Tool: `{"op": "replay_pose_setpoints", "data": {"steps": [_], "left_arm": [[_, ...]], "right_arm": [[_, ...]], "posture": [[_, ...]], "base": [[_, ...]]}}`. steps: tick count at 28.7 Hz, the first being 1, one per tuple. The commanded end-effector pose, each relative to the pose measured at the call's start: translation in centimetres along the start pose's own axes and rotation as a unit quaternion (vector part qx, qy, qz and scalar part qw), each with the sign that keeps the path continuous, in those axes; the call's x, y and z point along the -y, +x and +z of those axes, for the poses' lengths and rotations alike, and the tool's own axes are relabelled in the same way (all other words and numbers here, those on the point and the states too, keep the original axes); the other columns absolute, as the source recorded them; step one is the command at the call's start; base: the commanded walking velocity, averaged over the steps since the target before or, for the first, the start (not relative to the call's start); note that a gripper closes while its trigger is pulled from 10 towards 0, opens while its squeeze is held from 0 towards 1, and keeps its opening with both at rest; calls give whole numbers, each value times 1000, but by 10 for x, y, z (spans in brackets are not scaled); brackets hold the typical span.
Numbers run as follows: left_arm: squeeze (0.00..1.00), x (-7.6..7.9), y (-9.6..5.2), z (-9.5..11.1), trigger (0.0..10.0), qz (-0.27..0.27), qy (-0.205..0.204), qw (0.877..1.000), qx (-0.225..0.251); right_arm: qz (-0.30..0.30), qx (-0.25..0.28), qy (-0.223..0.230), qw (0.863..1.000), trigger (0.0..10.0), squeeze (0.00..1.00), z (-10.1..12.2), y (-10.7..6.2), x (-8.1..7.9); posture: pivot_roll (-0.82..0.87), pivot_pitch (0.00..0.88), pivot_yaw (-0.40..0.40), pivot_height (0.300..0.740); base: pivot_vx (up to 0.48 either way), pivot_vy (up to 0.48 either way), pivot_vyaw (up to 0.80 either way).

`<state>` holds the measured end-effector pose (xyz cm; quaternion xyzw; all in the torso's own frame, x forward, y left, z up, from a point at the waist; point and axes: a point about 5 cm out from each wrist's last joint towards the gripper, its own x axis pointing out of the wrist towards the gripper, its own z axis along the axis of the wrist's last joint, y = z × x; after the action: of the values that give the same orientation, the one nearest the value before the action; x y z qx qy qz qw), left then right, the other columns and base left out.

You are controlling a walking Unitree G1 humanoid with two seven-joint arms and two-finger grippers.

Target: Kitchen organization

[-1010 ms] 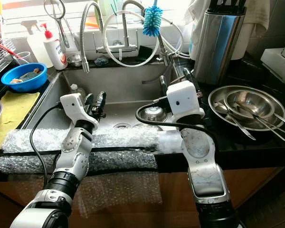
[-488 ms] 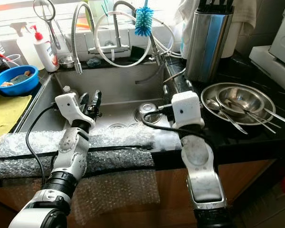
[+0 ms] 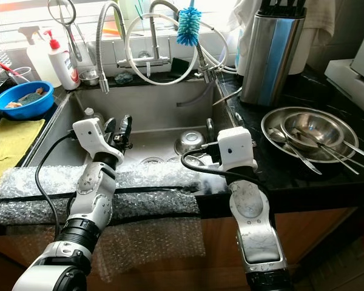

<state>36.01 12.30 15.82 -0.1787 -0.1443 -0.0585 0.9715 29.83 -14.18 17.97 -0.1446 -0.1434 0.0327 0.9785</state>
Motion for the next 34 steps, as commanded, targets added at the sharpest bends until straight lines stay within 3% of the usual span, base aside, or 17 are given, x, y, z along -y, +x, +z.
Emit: {"op": "replay_pose_setpoints", "data": {"steps": [1,34], "left_arm": [[0,-2,-2,-5,10000,5,-5,1000,-12],[0,-2,1,-2,10000,-5,3,1000,-11]], "right_arm": [[2,4,3,1000,10000,0,1,2,-2],[5,5,5,1000,10000,0,2,2,-7]], "posture": [[-166,0,73,740],[-161,0,93,740]], "base": [[0,0,-781],[0,0,-764]]}}
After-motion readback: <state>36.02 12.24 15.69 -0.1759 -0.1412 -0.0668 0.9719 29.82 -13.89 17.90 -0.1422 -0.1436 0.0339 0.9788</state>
